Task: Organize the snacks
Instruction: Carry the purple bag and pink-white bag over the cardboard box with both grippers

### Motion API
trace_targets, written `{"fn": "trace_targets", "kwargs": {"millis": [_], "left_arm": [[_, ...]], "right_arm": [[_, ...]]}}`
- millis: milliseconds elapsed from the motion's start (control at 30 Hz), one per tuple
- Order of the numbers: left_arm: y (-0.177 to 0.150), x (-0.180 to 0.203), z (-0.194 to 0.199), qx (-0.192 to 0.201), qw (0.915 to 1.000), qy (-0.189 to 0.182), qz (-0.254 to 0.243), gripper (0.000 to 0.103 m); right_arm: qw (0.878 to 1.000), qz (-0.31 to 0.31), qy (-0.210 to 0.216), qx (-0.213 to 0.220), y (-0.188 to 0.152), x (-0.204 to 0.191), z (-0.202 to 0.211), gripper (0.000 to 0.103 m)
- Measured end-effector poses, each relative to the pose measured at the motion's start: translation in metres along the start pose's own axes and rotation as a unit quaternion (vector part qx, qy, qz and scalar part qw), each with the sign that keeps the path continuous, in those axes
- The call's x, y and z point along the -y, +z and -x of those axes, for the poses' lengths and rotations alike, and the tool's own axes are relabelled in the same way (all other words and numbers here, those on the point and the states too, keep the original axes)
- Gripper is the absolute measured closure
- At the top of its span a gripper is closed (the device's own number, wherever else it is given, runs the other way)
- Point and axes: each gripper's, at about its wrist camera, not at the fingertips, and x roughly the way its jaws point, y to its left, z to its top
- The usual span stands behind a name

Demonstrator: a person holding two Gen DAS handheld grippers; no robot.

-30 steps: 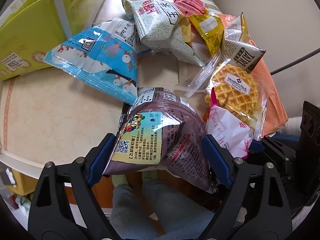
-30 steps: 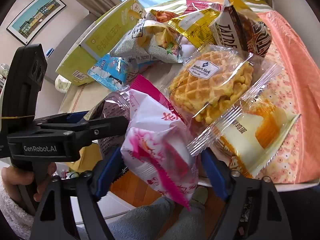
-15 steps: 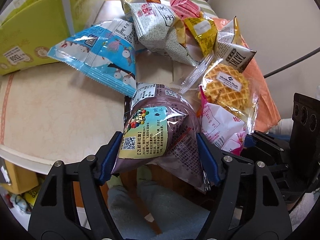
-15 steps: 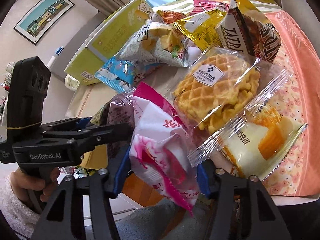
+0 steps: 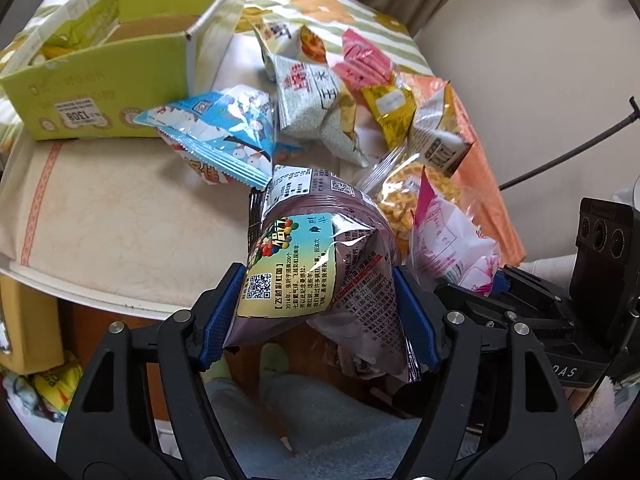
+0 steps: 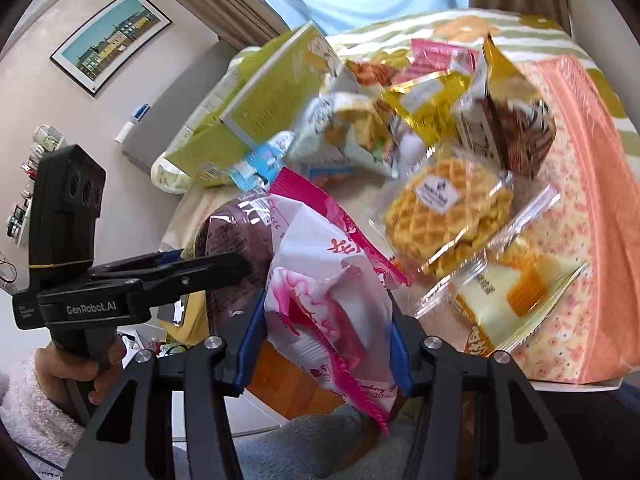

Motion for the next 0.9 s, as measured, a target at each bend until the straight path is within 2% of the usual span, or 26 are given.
{"fn": "trace_targets", "kwargs": {"millis": [133, 367, 500, 667, 900], "left_arm": [[0.002, 0.010, 0.016, 0.025, 0.9996, -0.009, -0.004, 0.033], [0.015, 0.032, 0.038, 0.077, 0.9964, -0.028, -0.023, 0.033], [0.028, 0.033, 0.056, 0.107, 0.9937, -0.026, -0.022, 0.033], [0.050, 0.021, 0.083, 0.148, 0.9888, -0.013, -0.019, 0.033], [0.094, -0.021, 0.111, 0.185, 0.9826, -0.001, -0.013, 0.033]], "right_arm": [[1.000, 0.014, 0.001, 0.015, 0.007, -0.009, 0.012, 0.054], [0.997, 0.036, -0.011, 0.067, 0.018, -0.021, 0.049, 0.054], [0.995, 0.041, -0.016, 0.093, 0.028, -0.023, 0.068, 0.054], [0.991, 0.070, -0.020, 0.110, 0.050, -0.034, 0.080, 0.054], [0.988, 0.100, -0.022, 0.120, 0.091, -0.060, 0.068, 0.054]]}}
